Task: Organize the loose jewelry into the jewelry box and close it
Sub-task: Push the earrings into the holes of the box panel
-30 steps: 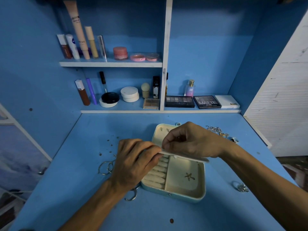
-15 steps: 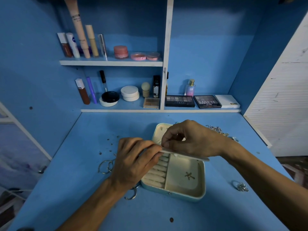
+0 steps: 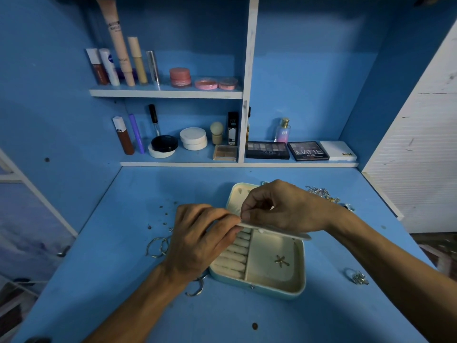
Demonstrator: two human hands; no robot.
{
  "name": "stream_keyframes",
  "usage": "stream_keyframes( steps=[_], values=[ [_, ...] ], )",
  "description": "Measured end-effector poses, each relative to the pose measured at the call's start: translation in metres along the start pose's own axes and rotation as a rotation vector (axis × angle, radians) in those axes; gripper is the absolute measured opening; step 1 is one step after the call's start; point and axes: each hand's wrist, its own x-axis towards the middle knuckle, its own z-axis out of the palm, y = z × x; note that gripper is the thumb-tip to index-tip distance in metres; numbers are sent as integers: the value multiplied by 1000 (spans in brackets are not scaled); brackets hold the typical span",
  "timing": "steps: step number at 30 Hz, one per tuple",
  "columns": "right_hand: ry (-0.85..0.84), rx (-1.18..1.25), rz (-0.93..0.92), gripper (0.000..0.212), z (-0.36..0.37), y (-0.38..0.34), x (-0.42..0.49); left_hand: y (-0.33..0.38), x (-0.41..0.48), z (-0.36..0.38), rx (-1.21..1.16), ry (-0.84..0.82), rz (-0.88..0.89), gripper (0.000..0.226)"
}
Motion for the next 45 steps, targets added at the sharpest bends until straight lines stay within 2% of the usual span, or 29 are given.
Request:
stream_keyframes(
  steps=[5, 25, 45],
  values=[
    [-29, 65, 13, 5, -4, -1, -1, 1, 1, -1, -3, -6, -3, 18],
    [-56, 0, 11, 7, -7, -2, 2, 0, 1, 0, 4, -10, 12, 17],
    [-58, 94, 22, 5, -5, -4, 2, 0, 2, -1, 16, -3, 23, 16]
  ],
)
